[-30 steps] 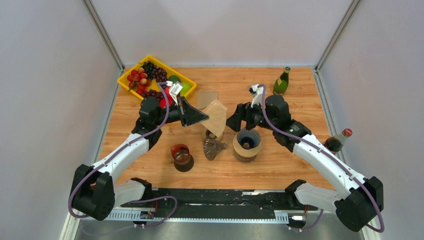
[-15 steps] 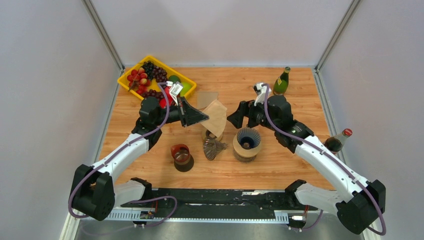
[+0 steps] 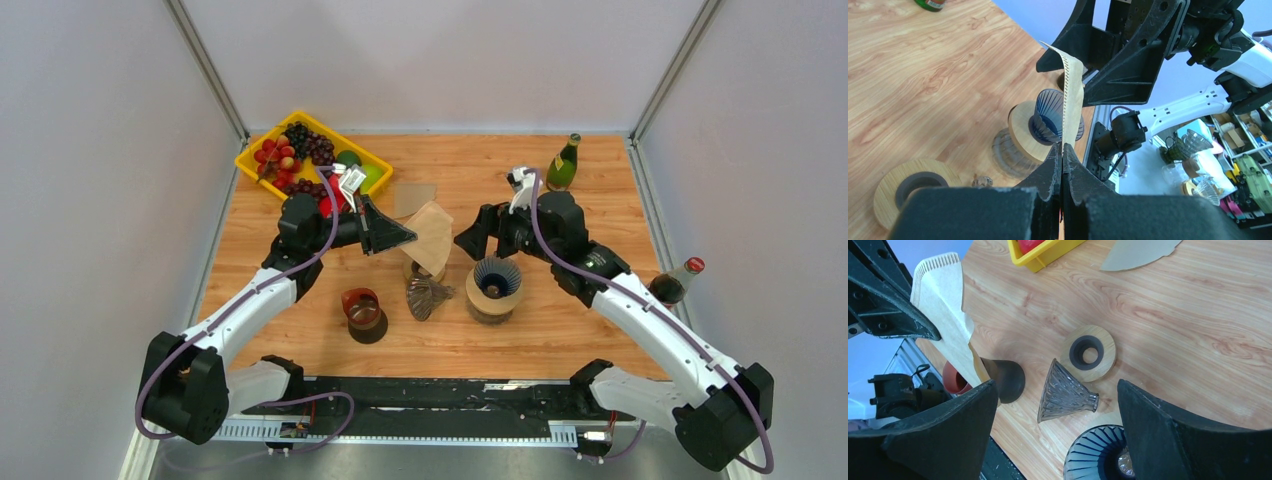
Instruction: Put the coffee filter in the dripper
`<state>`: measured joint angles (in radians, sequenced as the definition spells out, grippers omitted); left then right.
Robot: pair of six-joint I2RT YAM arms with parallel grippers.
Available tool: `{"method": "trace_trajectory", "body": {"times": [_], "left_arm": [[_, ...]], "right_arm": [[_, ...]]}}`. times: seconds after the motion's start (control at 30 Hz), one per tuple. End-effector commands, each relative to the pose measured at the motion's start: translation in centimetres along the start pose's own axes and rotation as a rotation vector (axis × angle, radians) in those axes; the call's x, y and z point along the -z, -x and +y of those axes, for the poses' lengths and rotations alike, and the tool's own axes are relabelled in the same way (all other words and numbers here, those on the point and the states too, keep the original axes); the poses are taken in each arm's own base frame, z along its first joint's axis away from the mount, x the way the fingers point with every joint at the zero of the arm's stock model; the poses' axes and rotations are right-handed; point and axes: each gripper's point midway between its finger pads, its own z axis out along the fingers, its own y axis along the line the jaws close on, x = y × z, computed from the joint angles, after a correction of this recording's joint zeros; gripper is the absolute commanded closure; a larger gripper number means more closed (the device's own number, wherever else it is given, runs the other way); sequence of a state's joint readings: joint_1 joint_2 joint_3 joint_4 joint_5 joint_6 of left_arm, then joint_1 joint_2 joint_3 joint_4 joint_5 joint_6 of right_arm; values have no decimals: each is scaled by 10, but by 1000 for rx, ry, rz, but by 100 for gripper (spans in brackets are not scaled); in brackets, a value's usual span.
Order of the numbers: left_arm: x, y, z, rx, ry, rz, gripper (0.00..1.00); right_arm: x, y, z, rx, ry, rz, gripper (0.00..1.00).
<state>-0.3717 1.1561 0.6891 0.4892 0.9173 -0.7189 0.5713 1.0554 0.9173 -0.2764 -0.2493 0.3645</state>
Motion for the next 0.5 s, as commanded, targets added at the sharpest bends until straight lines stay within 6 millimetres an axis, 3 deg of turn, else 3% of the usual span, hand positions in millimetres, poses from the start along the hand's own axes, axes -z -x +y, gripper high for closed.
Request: {"method": "trace_trajectory", "body": {"times": [0.0,0.47], "left_arm": [[0,16,-11,-73,-23,-30,100],[-1,14,-10,-64,-27,-25,100]], "right_arm": [[2,17,23,26,106,-20,9],[-5,16,26,15,128,-11,8]]}}
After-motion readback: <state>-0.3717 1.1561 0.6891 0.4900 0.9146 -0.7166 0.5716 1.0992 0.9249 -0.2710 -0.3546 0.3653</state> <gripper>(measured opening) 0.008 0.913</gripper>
